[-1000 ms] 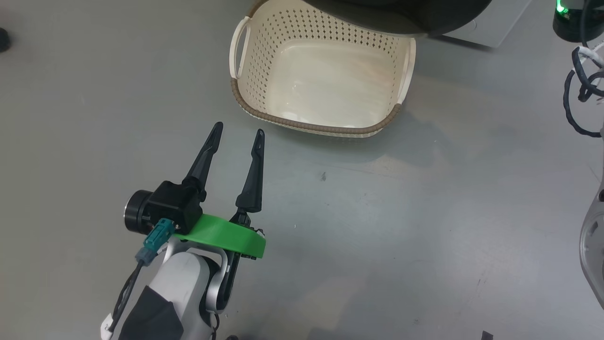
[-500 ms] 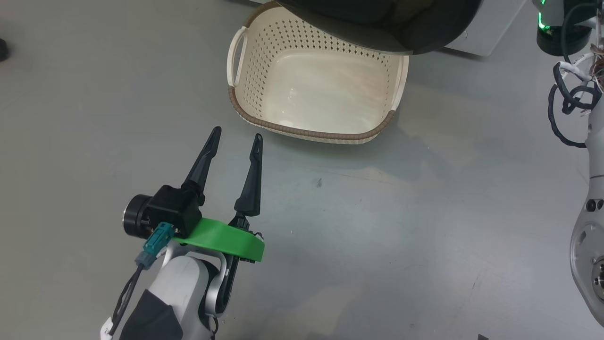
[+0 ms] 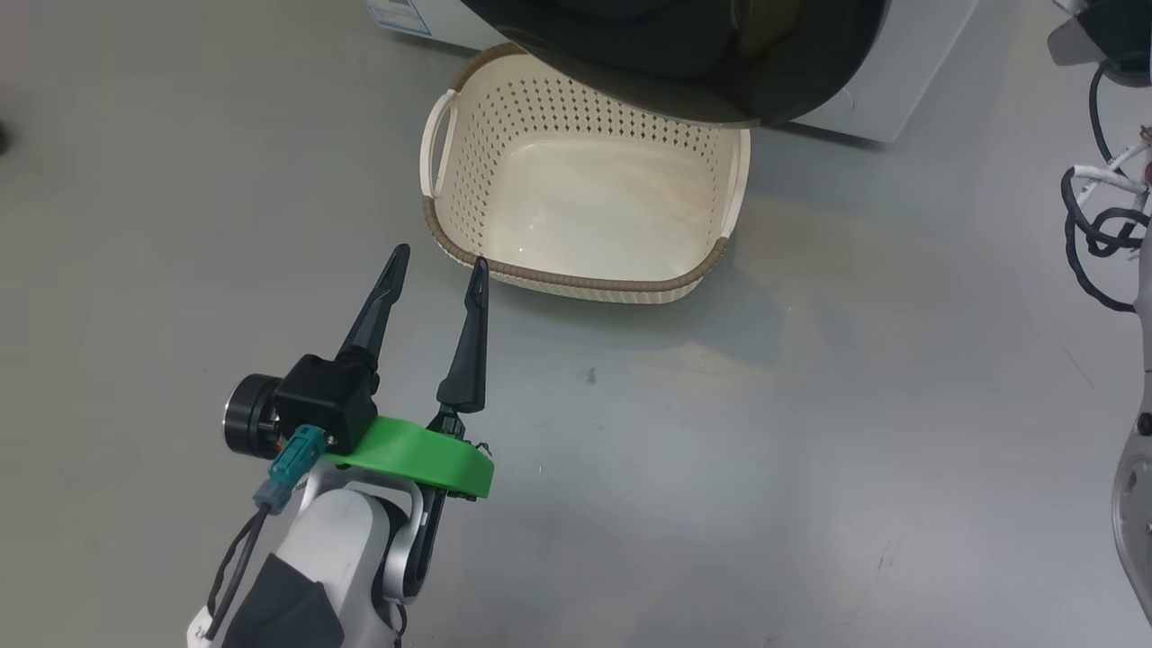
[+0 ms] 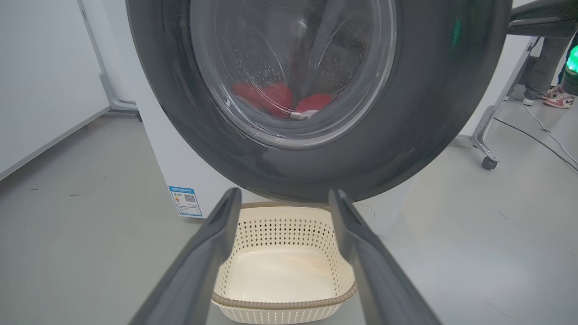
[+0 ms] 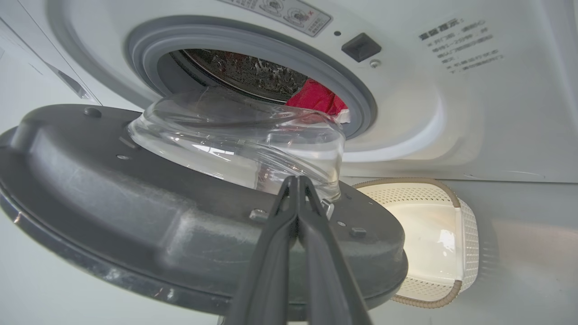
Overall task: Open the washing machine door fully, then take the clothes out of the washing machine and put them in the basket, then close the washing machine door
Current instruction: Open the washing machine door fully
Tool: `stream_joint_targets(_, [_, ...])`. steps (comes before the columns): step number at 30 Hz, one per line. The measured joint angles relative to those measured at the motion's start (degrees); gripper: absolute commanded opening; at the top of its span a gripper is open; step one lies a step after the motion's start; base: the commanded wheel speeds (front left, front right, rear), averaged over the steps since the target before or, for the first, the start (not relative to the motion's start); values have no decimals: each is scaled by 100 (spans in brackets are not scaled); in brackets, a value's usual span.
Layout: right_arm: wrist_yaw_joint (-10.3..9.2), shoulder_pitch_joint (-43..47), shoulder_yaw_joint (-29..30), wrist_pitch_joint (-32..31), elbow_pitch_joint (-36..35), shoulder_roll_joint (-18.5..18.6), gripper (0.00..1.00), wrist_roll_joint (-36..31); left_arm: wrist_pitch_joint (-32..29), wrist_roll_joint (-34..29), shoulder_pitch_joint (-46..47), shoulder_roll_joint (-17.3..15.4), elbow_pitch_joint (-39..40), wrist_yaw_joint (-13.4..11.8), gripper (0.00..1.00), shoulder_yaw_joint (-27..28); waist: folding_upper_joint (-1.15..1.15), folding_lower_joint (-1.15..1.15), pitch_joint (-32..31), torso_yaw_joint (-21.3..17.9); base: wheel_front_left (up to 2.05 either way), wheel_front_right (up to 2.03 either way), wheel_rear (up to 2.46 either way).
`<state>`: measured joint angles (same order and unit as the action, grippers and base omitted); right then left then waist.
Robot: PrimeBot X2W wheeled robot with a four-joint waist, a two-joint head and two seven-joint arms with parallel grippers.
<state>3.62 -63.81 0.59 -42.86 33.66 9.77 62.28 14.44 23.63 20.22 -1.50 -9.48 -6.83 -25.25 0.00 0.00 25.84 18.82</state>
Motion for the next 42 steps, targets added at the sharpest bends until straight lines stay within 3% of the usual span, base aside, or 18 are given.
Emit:
stream_joint_targets(3, [287, 159, -168, 278, -70, 135, 0, -324, 0, -26, -15, -1, -42, 0, 100, 71, 0, 0, -121, -58, 0, 0, 0])
stream_joint_targets(5, [338, 267, -308, 483, -144, 211, 0, -569, 0, -71, -40, -3, -80, 0, 100, 114, 0, 0, -208, -103, 0, 0, 0])
stream_joint_targets(15, [387, 970, -1095, 1878, -828, 670, 0, -1771, 0, -208, -221, -10, -169, 0, 100, 511, 0, 0, -681, -407, 0, 0, 0])
stream_joint_targets(23, [381, 1736, -1825, 2928, -1536, 827, 0, -2165, 0, -314, -393, -13, -183, 0, 100, 832, 0, 0, -1006, -740, 0, 0, 0])
stream_joint_targets(31, [381, 2580, -1853, 3936, -1823, 1076, 0, -2520, 0, -314, -561, -19, -146, 0, 100, 789, 0, 0, -1247, -1034, 0, 0, 0])
stream_joint_targets(40, [381, 3544, -1785, 4905, -1871, 938, 0, -2778, 0, -338, -638, -29, -90, 0, 100, 832, 0, 0, -1317, -1200, 0, 0, 0])
stream_joint_targets(41, [380, 3615, -1812, 4970, -1881, 917, 13, -2815, 0, -360, -646, -30, -76, 0, 100, 856, 0, 0, -1314, -1213, 0, 0, 0])
stream_joint_targets(42, [359, 3676, -1819, 5088, -1887, 904, 62, -2893, 0, -364, -645, -34, -69, 0, 100, 858, 0, 0, -1308, -1228, 0, 0, 0])
